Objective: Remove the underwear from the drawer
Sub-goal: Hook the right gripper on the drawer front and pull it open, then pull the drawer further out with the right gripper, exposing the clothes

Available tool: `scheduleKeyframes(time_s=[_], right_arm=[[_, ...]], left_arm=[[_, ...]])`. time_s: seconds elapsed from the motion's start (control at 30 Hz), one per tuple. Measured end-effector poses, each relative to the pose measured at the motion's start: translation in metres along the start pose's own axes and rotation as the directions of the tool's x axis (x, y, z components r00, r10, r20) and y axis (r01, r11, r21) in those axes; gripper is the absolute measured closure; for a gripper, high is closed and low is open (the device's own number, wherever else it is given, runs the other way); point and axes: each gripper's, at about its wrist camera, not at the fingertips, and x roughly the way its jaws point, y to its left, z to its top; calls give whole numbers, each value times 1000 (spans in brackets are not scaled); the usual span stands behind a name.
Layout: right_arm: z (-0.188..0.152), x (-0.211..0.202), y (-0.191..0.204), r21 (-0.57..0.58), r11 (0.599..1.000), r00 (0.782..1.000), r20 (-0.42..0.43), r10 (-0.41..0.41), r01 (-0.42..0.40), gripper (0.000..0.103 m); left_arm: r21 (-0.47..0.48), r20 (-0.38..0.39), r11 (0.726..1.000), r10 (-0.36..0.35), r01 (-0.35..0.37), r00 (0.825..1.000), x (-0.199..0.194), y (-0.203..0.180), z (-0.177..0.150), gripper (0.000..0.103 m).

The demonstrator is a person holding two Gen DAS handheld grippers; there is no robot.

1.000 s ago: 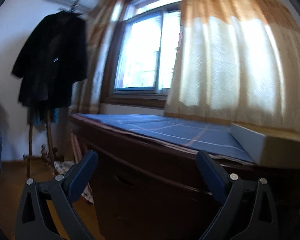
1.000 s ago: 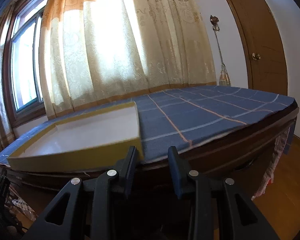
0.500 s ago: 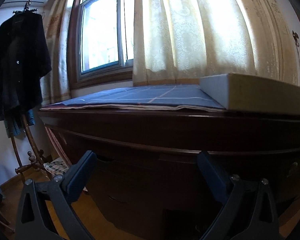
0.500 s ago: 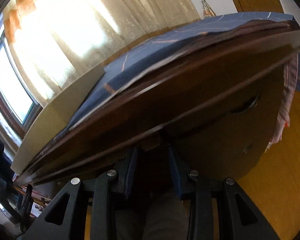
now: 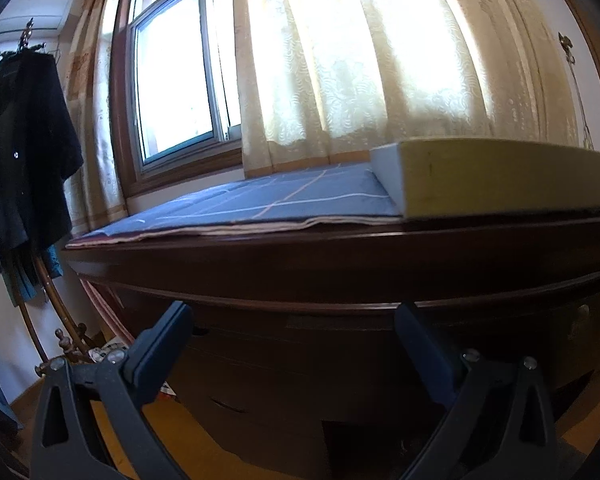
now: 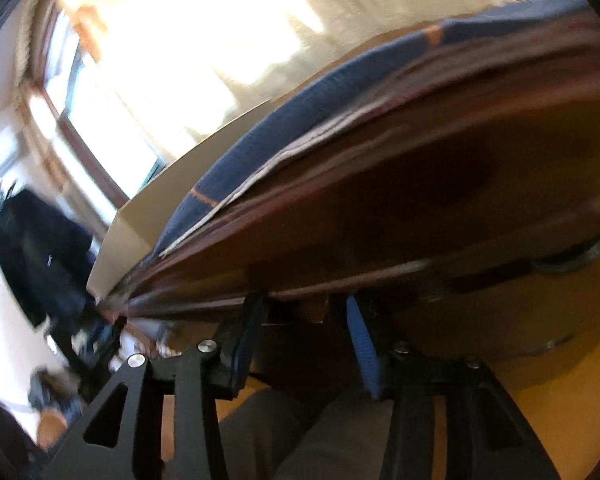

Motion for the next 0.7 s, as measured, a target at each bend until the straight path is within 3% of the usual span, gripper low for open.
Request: scheduleKeyframes(time_s=[0.07,0.13,0.27,0.5,0.7], right_arm=[[4,5,4,-83,997,999,-46,-1,-3,53],[5,7,13,-159,987,997,-76,-20,7,45],[3,14,32,-322,944,984,-137,-117,68,44],[1,15,39,-356,929,973,-161,-168,102,44],[-10,13,57,-370,921,968,-160,-192,121,43]], left_arm=[[13,1,1000,4,-4,1000,-1,-3,1,1],[25,1,1000,9,-9,1000,-2,-8,3,1],[49,22,999,4,-5,1000,-8,-17,8,1],[116,32,992,-46,42,998,-20,-30,7,0],[114,-54,985,-121,127,991,-16,-27,4,0]])
